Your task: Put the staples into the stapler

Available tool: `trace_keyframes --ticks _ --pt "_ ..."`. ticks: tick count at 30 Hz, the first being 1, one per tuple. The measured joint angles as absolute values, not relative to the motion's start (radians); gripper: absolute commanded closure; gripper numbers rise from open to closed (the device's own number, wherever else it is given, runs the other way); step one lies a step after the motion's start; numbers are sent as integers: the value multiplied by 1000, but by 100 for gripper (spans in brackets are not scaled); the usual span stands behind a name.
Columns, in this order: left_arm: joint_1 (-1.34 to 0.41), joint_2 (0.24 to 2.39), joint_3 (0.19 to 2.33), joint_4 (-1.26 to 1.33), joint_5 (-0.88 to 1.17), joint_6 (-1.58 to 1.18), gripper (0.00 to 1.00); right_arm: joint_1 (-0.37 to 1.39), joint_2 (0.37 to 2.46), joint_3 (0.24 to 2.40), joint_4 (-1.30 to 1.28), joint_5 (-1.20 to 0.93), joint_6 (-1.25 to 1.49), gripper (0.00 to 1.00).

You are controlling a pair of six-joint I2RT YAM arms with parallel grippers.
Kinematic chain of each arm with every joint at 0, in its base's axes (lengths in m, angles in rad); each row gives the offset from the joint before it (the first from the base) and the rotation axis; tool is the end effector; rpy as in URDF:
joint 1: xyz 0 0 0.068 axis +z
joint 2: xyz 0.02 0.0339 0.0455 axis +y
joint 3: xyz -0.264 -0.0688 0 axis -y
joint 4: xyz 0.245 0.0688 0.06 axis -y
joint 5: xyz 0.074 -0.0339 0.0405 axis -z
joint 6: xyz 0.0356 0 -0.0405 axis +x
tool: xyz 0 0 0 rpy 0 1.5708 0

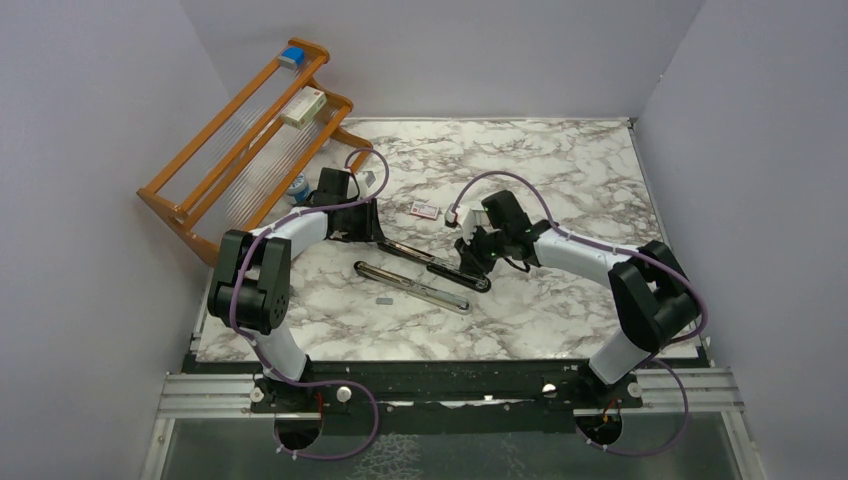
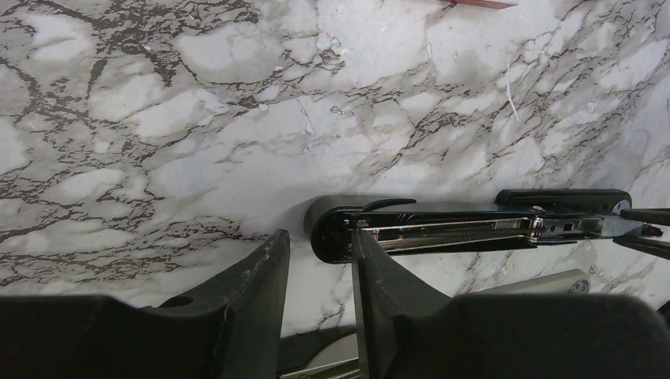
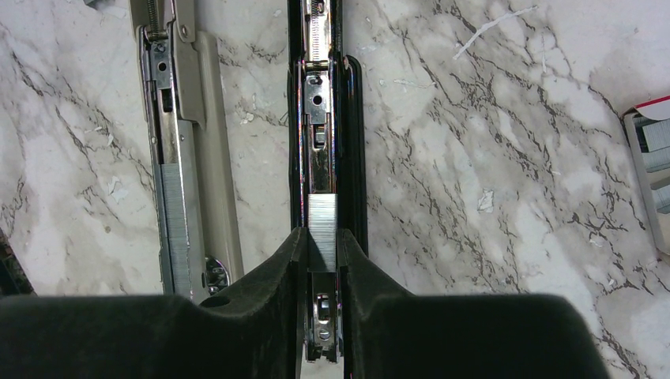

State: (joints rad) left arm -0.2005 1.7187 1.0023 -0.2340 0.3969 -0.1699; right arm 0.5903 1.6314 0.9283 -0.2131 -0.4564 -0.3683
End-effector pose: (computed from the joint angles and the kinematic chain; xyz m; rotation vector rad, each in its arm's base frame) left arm 0.3355 -0.0822 0.1721 0.2017 2.5266 -0.6492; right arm 0.2623 0.1946 0.1803 -1.3086 2.0966 0.6613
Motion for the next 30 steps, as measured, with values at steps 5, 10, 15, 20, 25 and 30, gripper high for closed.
trace_keyframes --ticks 5,10,15,20,25,30 --pt "-200 1719 1002 -234 397 -170 63 593 1631 929 -220 -457 -370 74" --pt "-200 1719 1003 -234 397 -169 64 595 1631 929 -221 -458 -376 71" --pt "-200 1719 1003 -234 397 -167 64 595 1631 928 -220 -458 -376 67" --pt "-200 1719 1004 -234 396 -166 63 595 1605 908 -220 -458 -367 63" --pt "-200 1719 1004 -234 396 -166 64 596 1543 870 -206 -467 -346 62" --pt "-200 1719 1004 -234 396 -166 64 596 1512 854 -153 -488 -307 62"
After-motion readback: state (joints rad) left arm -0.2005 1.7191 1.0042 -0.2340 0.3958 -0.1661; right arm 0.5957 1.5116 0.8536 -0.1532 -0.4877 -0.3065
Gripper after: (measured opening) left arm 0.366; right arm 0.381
